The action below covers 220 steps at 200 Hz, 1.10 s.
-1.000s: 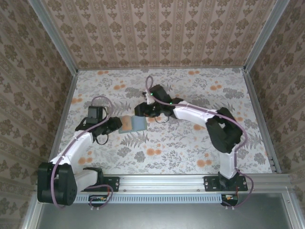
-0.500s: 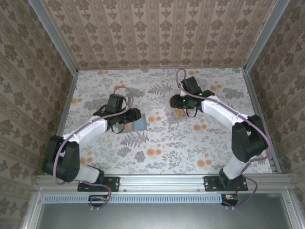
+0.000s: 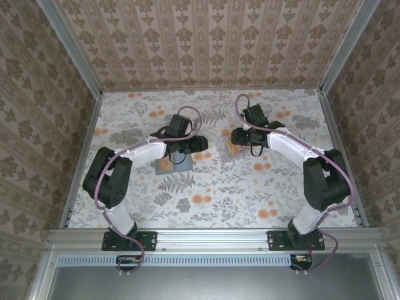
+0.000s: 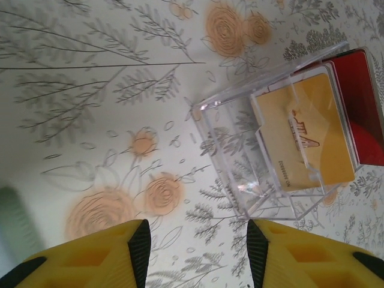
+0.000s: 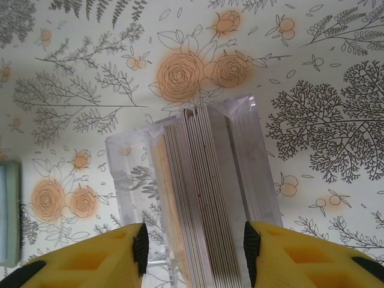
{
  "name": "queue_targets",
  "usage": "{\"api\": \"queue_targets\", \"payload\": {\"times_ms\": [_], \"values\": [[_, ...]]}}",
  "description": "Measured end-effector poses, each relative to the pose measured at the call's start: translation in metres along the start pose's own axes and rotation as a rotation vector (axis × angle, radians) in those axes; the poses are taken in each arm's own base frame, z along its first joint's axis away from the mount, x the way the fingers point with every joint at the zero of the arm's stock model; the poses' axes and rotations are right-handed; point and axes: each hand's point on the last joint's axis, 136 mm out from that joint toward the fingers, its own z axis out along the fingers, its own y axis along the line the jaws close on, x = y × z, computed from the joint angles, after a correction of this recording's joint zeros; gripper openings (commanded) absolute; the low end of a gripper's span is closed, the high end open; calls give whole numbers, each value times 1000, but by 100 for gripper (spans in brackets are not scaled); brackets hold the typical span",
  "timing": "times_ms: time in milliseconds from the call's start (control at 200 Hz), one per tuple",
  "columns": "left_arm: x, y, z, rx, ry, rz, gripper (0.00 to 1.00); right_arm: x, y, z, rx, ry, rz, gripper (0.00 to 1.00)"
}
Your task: Put the credit cards into the card holder
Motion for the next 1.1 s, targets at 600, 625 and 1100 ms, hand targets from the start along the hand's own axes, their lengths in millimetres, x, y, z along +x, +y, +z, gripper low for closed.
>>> {"api": "queue_targets", "payload": {"times_ms": [600,625,1100], "values": [[4,-19,48,52,81,7,49,10,-1,18,-3,49,-11,50],[4,-19,48,52,81,7,49,10,0,18,-7,50,-11,50],[7,-22,49,55,87,5,49,8,6,18,-42,43,-12,48]]}}
